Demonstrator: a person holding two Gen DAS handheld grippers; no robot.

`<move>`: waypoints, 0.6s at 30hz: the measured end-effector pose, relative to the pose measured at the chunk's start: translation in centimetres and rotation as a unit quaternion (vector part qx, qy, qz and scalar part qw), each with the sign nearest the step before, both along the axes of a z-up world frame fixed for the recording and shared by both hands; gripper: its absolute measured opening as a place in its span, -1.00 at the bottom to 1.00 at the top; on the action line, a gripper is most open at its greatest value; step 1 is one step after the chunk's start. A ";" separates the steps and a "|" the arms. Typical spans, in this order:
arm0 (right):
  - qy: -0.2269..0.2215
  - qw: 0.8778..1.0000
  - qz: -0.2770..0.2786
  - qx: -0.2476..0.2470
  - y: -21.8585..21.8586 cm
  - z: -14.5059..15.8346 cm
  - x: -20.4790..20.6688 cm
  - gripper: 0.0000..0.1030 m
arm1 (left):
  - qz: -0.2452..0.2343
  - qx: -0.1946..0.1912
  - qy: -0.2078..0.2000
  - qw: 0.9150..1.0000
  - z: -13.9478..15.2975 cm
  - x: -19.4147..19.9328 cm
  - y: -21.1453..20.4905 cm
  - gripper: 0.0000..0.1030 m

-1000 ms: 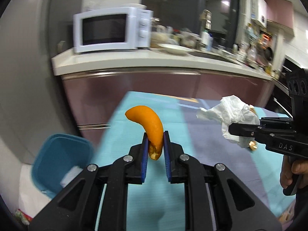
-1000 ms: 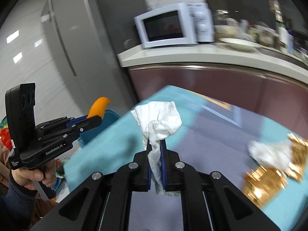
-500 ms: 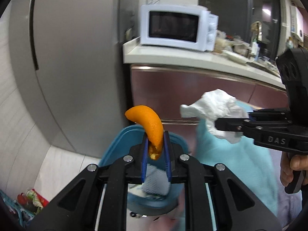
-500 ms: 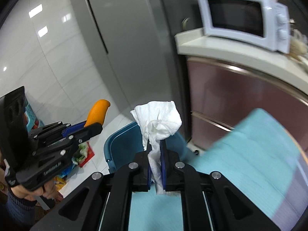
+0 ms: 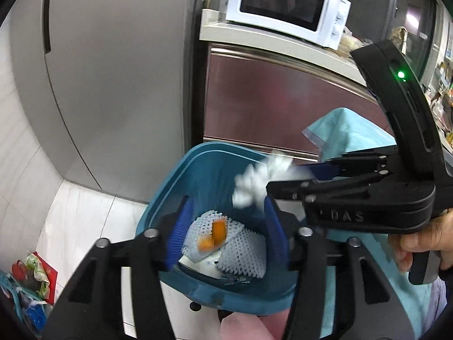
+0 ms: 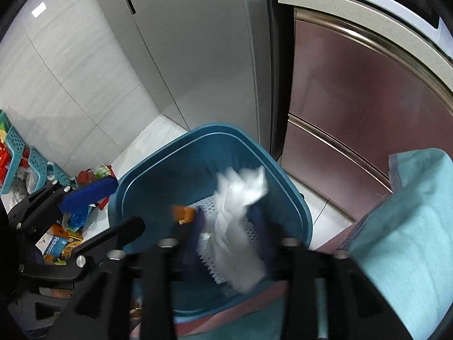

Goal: Collect trash
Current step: 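Carry the orange peel and tissue to the teal bin and release both, then return both tools from the bin to the table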

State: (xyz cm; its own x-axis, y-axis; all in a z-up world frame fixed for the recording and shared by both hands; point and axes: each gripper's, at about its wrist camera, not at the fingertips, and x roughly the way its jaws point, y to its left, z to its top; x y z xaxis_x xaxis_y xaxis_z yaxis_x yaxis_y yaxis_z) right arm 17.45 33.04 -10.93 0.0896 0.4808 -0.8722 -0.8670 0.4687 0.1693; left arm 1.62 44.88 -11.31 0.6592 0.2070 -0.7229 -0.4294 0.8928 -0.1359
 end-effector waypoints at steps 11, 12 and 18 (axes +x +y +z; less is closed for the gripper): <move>-0.023 0.998 -0.026 0.044 -4.0 2.7 -1.0 0.28 | 0.020 0.029 -0.037 0.999 3.0 -2.1 -2.3 0.89; -0.030 0.998 -0.031 0.055 -5.0 3.4 -1.1 0.42 | 0.016 0.028 -0.044 0.998 3.6 -2.4 -2.8 0.89; -0.085 0.986 -0.074 0.119 -14.5 7.9 -2.8 0.70 | -0.005 0.044 -0.067 0.997 7.0 -3.6 -7.0 0.90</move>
